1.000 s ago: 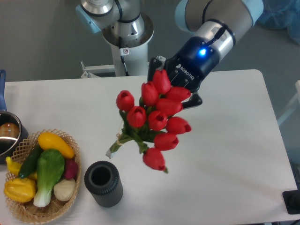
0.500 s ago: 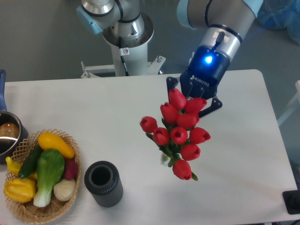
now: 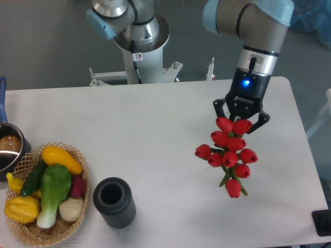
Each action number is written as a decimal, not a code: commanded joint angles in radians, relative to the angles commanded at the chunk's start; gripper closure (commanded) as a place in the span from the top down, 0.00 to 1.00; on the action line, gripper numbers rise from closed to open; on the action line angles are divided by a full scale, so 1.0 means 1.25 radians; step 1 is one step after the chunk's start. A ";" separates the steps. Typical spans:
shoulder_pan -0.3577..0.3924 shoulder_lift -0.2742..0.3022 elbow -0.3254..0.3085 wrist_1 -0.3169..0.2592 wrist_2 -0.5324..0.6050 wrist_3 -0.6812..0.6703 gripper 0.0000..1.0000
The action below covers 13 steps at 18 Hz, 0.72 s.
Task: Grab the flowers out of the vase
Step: 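Carry the held tulips away from the vase over the table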
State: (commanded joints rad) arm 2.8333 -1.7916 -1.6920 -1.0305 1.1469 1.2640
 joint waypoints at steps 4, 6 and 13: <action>-0.024 -0.038 0.023 -0.019 0.089 -0.007 0.00; -0.050 -0.059 0.050 -0.017 0.140 -0.004 0.00; -0.167 -0.112 0.112 -0.027 0.317 -0.004 0.00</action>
State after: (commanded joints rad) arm 2.6248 -1.9313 -1.5524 -1.0646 1.5430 1.2594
